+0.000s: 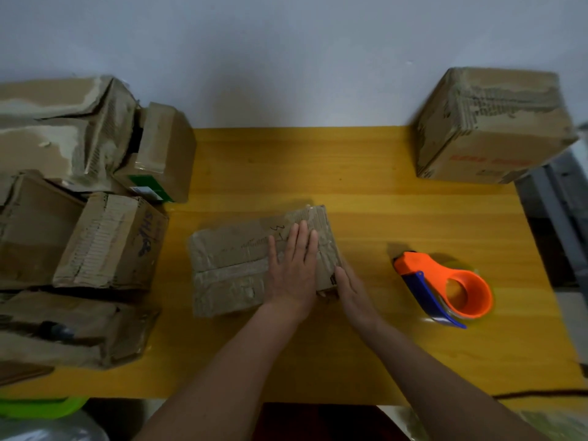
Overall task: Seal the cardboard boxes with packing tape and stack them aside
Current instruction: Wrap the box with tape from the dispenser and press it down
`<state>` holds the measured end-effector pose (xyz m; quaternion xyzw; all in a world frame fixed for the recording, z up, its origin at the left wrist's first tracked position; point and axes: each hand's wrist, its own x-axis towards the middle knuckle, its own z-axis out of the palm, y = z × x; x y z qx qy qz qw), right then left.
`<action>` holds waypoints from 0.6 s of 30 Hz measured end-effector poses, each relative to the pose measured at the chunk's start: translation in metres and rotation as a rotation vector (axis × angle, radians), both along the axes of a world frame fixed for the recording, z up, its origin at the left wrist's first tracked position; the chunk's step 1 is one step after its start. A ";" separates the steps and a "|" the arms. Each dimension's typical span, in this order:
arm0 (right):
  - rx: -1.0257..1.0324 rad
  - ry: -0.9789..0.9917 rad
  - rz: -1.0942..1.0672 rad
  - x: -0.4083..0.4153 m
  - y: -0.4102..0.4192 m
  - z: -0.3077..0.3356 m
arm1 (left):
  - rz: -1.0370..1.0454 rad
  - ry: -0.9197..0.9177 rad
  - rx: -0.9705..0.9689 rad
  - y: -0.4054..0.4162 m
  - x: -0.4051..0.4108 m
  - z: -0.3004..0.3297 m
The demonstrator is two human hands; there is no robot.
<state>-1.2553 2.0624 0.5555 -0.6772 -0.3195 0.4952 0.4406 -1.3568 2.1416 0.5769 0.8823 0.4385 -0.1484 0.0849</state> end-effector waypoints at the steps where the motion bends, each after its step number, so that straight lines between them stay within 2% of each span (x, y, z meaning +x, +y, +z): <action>1: -0.026 -0.010 0.019 0.002 0.001 0.002 | -0.020 0.001 -0.025 0.002 -0.001 0.003; 4: -0.093 -0.080 0.025 0.010 0.005 0.015 | -0.122 0.014 -0.123 0.011 -0.008 0.012; 7: -0.037 -0.262 -0.037 0.025 0.015 0.032 | -0.330 0.040 -0.133 0.012 -0.015 0.018; 10: -0.012 -0.463 0.077 0.036 0.036 0.051 | -0.430 -0.050 -0.174 0.006 -0.019 0.024; 12: -0.086 -0.573 0.208 0.039 0.048 0.055 | -0.381 -0.120 -0.188 0.000 -0.020 0.030; 14: -0.173 -0.681 0.285 0.036 0.050 0.053 | -0.245 -0.113 -0.196 -0.010 -0.021 0.033; 16: -0.226 -0.763 0.288 0.030 0.042 0.053 | -0.061 0.002 -0.216 -0.023 -0.021 0.034; 18: -0.267 -0.786 0.277 0.023 0.029 0.054 | 0.020 0.133 -0.250 -0.029 -0.020 0.037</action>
